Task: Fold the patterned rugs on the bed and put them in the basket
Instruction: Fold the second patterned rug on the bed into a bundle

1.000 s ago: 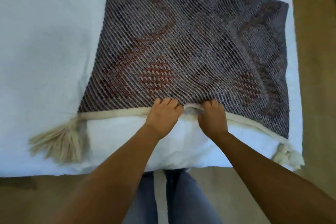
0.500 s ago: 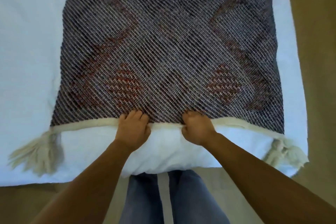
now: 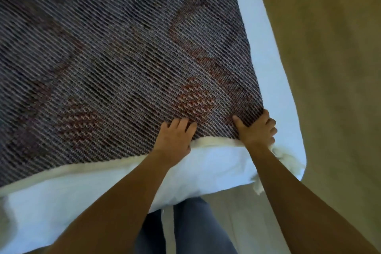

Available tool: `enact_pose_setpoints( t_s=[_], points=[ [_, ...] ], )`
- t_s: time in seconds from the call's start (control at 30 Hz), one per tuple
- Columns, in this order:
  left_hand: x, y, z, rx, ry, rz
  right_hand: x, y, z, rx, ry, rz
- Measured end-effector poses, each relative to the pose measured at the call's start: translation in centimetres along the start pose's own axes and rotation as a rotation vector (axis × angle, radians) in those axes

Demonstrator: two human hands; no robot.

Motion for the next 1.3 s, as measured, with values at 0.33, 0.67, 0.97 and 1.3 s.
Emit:
enact_pose_setpoints(
  t_s=[0.33, 0.67, 0.97, 1.3],
  points=[
    [4.3, -0.1, -5.0, 0.027, -0.022, 0.071, 4.3, -0.9, 0.0, 0.01, -0.242, 0.081],
    [10.2, -2.6, -7.3, -0.424, -0.067, 0.034, 8.3, -1.0, -2.8, 0.222, -0.164, 0.17],
    [26.4, -10.0, -6.2, -0.512, -0.443, -0.108, 8.6, -2.9, 1.3, 0.475, -0.272, 0.181],
    [26.8, -9.9, -4.6, -0.707, -0.479, -0.144, 2.7, -3.2, 4.8, 0.476, -0.318, 0.09]
  ],
)
Point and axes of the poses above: each hand's wrist, its own x-axis towards the middle knuckle, its own y-axis out of the palm, z = x × y, the point moved 10 cm from there along x, towards the middle knuckle, and after that the axes turned 7 degrees about -x, right-handed, at the moved point
